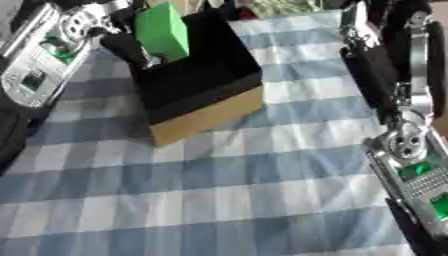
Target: Pick up objects on the table and place them in the box.
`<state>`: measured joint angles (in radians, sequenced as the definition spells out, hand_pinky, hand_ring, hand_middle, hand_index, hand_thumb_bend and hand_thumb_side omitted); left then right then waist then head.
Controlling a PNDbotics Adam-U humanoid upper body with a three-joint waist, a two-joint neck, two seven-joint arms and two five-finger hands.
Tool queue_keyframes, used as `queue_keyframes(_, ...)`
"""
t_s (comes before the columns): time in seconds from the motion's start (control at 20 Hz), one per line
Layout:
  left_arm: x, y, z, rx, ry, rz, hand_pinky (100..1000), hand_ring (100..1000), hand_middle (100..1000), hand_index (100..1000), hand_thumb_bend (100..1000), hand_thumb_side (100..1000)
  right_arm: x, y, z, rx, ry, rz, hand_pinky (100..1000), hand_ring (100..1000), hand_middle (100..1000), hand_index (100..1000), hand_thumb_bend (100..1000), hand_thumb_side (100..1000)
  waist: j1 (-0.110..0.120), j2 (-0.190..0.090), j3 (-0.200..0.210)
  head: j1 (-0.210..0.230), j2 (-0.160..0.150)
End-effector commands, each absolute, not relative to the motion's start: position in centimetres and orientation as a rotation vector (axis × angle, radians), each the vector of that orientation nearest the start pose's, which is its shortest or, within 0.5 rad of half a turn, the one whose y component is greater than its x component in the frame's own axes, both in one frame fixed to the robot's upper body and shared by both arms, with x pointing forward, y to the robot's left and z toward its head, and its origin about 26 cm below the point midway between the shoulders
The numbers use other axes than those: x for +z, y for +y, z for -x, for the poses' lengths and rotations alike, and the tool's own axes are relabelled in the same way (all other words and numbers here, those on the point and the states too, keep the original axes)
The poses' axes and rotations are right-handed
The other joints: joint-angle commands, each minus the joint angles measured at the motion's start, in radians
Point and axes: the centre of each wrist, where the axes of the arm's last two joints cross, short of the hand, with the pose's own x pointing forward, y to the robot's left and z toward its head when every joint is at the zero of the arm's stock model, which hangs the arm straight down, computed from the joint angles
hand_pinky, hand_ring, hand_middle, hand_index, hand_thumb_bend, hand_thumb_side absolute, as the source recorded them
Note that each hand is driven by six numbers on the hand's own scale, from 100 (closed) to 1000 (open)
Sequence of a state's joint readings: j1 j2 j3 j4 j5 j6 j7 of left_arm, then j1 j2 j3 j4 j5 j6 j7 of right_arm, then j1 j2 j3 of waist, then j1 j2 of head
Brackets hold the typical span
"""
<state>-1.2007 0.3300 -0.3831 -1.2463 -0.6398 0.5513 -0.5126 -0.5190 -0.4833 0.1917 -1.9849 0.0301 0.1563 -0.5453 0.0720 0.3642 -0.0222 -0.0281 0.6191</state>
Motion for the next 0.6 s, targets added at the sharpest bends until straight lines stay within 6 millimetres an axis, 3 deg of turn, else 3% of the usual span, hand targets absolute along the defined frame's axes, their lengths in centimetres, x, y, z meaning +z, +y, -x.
queue_keyframes(0.05, 33.88, 10.74, -43.23, -1.221, -1.557, -0.727, 849, 791, 670, 778, 141, 100, 25.89, -21.67, -30.71, 0.077, -2.421, 0.447, 857, 747, 645, 803, 100, 619, -0.004, -0.018, -0.002, 0.003, -0.012)
queue_keyframes(0.2, 33.77, 10.37, -43.17, -1.261, -1.612, -0.724, 875, 835, 744, 839, 249, 100, 25.85, -21.65, -30.71, 0.074, -2.42, 0.444, 857, 747, 645, 803, 100, 620, -0.003, -0.016, -0.002, 0.004, -0.014)
queue_keyframes(0.3, 33.53, 10.29, -43.3, -1.285, -1.631, -0.757, 889, 861, 784, 873, 400, 100, 25.82, -21.6, -30.71, 0.075, -2.42, 0.439, 857, 747, 645, 803, 100, 621, -0.002, -0.016, -0.004, 0.005, -0.014)
queue_keyframes(0.45, 33.13, 10.44, -43.69, -1.305, -1.616, -0.835, 899, 878, 811, 899, 660, 179, 25.77, -21.62, -30.71, 0.072, -2.42, 0.437, 857, 747, 645, 803, 100, 622, -0.001, -0.017, -0.004, 0.004, -0.014)
queue_keyframes(0.5, 33.05, 10.47, -43.77, -1.311, -1.606, -0.86, 902, 882, 817, 904, 707, 188, 25.73, -21.62, -30.71, 0.072, -2.419, 0.437, 857, 747, 645, 803, 100, 623, 0.0, -0.017, -0.004, 0.003, -0.014)
queue_keyframes(0.6, 33.01, 10.51, -43.83, -1.315, -1.588, -0.905, 901, 882, 814, 900, 719, 188, 25.67, -21.62, -30.7, 0.07, -2.418, 0.435, 858, 748, 645, 803, 100, 623, 0.0, -0.018, -0.003, 0.003, -0.013)
